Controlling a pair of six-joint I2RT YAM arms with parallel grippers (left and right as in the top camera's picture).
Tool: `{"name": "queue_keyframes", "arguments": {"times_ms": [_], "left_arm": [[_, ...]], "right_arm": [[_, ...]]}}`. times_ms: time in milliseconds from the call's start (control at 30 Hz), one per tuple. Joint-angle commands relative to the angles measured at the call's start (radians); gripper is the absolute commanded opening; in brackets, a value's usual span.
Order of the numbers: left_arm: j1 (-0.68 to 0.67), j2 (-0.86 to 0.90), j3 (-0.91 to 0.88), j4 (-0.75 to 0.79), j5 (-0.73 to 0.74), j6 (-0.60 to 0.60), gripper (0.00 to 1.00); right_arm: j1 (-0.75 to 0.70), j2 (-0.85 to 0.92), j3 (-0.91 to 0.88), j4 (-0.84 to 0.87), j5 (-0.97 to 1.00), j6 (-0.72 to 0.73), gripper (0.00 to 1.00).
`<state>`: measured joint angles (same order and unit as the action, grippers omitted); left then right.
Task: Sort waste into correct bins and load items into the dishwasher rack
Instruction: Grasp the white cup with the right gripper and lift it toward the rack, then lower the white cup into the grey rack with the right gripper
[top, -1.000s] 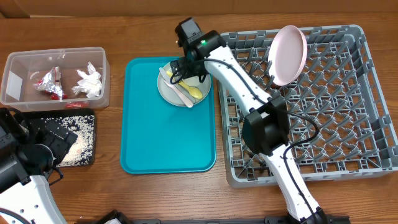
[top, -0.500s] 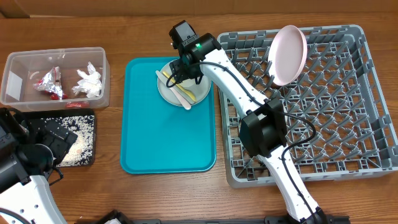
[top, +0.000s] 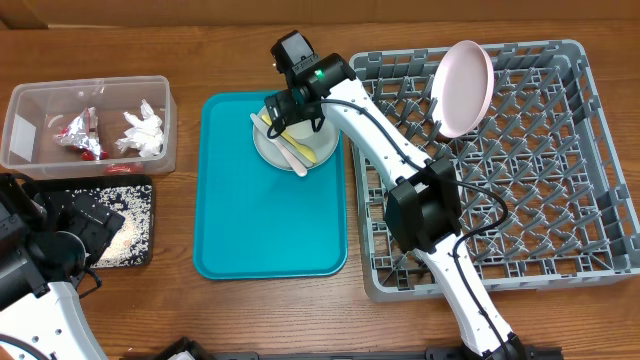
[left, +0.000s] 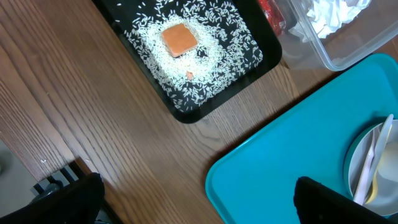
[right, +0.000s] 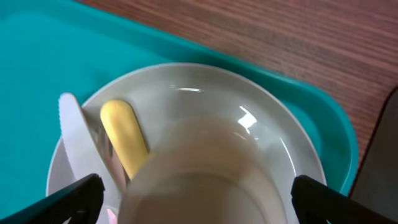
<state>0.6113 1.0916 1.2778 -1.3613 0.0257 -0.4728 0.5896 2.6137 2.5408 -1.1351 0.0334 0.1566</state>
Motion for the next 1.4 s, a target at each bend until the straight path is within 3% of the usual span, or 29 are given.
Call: {"name": "queue_keyframes", "arguments": {"times_ms": [0, 200, 400, 500, 633, 767, 1133, 1367], "left_arm": [[0.007, 0.002, -0.004, 0.000, -0.010, -0.014, 1.00], [0.007, 0.002, -0.004, 0.000, -0.010, -0.014, 1.00], [0.007, 0.002, -0.004, 0.000, -0.010, -0.014, 1.00], [0.007, 0.002, -0.004, 0.000, -0.010, -0.014, 1.00], [0.007, 0.002, -0.004, 0.000, -0.010, -0.014, 1.00], [0.007, 0.002, -0.004, 0.000, -0.010, -0.014, 1.00], [0.007, 0.002, -0.004, 0.000, -0.010, -0.014, 1.00], [0.007, 0.002, -0.004, 0.000, -0.010, -0.014, 1.00]], "right_arm": [[-0.002, 0.000, 0.005, 0.017, 0.010, -0.001, 0.97], [-0.002, 0.000, 0.005, 0.012, 0.010, 0.000, 0.76], [-0.002, 0.000, 0.005, -0.007, 0.010, -0.001, 0.71], [-0.003, 0.000, 0.007, -0.013, 0.010, -0.001, 0.62], [-0.007, -0.001, 0.037, -0.031, 0.010, 0.000, 0.58], [-0.021, -0.005, 0.120, -0.082, 0.010, 0.000, 0.40], [-0.092, -0.161, 0.397, -0.240, 0.011, 0.004, 0.38], [-0.222, -0.319, 0.426, -0.323, 0.063, 0.065, 0.38]]}}
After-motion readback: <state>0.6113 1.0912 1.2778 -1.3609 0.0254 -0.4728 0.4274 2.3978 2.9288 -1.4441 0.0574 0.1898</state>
